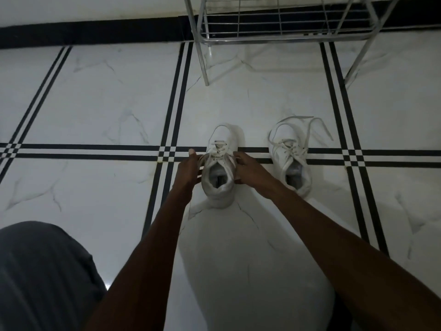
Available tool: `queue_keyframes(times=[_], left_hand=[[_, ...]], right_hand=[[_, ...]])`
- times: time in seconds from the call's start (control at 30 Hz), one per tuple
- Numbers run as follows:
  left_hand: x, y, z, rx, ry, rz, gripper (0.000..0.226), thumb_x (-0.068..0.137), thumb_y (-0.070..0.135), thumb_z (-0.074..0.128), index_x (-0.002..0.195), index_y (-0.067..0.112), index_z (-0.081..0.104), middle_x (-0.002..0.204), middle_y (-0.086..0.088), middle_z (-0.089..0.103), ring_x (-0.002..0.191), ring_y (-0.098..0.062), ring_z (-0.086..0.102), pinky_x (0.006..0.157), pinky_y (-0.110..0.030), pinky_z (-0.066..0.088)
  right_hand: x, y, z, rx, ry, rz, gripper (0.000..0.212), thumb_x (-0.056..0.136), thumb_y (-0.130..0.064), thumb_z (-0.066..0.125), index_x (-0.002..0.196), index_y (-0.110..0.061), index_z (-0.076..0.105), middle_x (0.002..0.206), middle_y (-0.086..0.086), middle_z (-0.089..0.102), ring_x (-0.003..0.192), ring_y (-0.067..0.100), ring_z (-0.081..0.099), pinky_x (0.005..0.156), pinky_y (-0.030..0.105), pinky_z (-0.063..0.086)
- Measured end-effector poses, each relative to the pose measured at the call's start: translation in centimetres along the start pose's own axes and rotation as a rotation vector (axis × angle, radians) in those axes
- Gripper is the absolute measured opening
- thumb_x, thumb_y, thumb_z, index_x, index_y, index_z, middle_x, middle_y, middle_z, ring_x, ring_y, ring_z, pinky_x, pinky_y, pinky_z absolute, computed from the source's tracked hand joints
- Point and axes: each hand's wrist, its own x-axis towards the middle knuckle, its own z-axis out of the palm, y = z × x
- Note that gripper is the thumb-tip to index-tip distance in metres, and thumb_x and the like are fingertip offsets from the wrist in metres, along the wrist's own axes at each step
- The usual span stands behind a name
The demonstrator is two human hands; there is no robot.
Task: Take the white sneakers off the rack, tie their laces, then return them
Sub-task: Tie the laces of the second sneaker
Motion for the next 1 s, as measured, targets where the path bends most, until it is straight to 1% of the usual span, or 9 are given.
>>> queue_keyframes(times=[0.17,0.27,0.4,0.57,0.67,0.77,0.83,0.93,1.0], left_hand=[[0.5,0.8,1.1,0.399,0.196,0.225,0.060,0.093,0.064,0.044,0.119,0.017,0.071,0.116,-0.006,0.074,0.115,-0.025,0.066,0.108,-0.051,0.047],[0.0,2.6,3.7,0.468,0.344,0.465,0.036,0.093,0.041,0.061,0.113,0.013,0.073,0.114,-0.011,0.072,0.115,-0.026,0.061,0.105,-0.047,0.046],[-1.9,4.5,9.3,0.461,0.121,0.555,0.020,0.097,0.021,0.062,0.096,0.006,0.075,0.091,-0.008,0.077,0.076,-0.016,0.069,0.078,-0.030,0.058],[-2.0,2.4,15.4,0.485,-0.102,0.428,0.031,0.094,0.027,0.062,0.091,-0.001,0.075,0.084,-0.016,0.076,0.081,-0.025,0.071,0.075,-0.037,0.054],[-1.9,1.7,17.2,0.456,-0.117,0.386,0.030,0.094,0.034,0.069,0.104,0.006,0.076,0.094,-0.010,0.077,0.087,-0.023,0.071,0.080,-0.035,0.054],[-1.5,1.6,17.9,0.467,-0.095,0.424,0.036,0.088,0.040,0.076,0.110,0.010,0.076,0.098,-0.010,0.076,0.088,-0.024,0.073,0.083,-0.037,0.058],[-1.3,2.0,18.2,0.487,-0.115,0.443,0.033,0.087,0.035,0.078,0.113,0.015,0.076,0.104,-0.008,0.074,0.090,-0.022,0.072,0.083,-0.033,0.057],[-1.2,2.9,18.4,0.515,-0.165,0.517,0.026,0.089,0.019,0.075,0.113,0.009,0.077,0.100,-0.001,0.072,0.087,-0.012,0.067,0.072,-0.007,0.049],[-1.3,3.3,18.5,0.508,-0.166,0.525,0.023,0.090,0.016,0.075,0.109,0.006,0.078,0.090,0.006,0.067,0.082,-0.006,0.062,0.069,-0.003,0.044]], right_hand=[[-1.5,-1.0,-2.0,-0.107,0.155,0.015,0.049,0.095,-0.018,0.043,0.143,-0.022,0.047,0.110,0.002,0.060,0.094,0.020,0.062,0.093,0.048,0.058],[-2.2,-1.1,-4.5,-0.078,0.204,-0.005,0.034,0.096,-0.018,0.050,0.129,-0.016,0.057,0.107,0.010,0.068,0.096,0.024,0.069,0.086,0.044,0.061],[-3.8,-1.0,-8.1,-0.057,0.309,-0.076,0.017,0.096,-0.018,0.058,0.109,-0.012,0.068,0.098,0.008,0.076,0.087,0.018,0.075,0.076,0.036,0.061],[-5.4,0.6,-12.6,-0.242,0.618,-0.105,0.020,0.091,-0.024,0.067,0.088,-0.006,0.075,0.083,0.008,0.076,0.076,0.020,0.072,0.073,0.032,0.057],[-6.1,2.1,-14.2,-0.310,0.772,-0.081,0.035,0.091,-0.032,0.068,0.076,-0.001,0.074,0.074,0.012,0.075,0.071,0.023,0.071,0.064,0.026,0.049],[-6.0,3.6,-14.1,-0.264,0.676,-0.015,0.031,0.091,-0.035,0.067,0.091,-0.006,0.077,0.085,0.006,0.075,0.071,0.012,0.066,0.059,0.019,0.043],[-5.4,4.2,-13.6,-0.163,0.562,-0.014,0.034,0.090,-0.039,0.069,0.106,-0.010,0.076,0.100,0.004,0.076,0.085,0.012,0.068,0.070,0.020,0.050],[-4.7,4.0,-13.2,-0.098,0.535,-0.028,0.036,0.089,-0.037,0.072,0.109,-0.008,0.073,0.103,0.007,0.075,0.095,0.019,0.070,0.082,0.031,0.055],[-4.2,3.9,-13.2,-0.120,0.547,-0.058,0.028,0.088,-0.033,0.074,0.103,-0.009,0.073,0.098,0.008,0.075,0.093,0.021,0.070,0.084,0.036,0.056]])
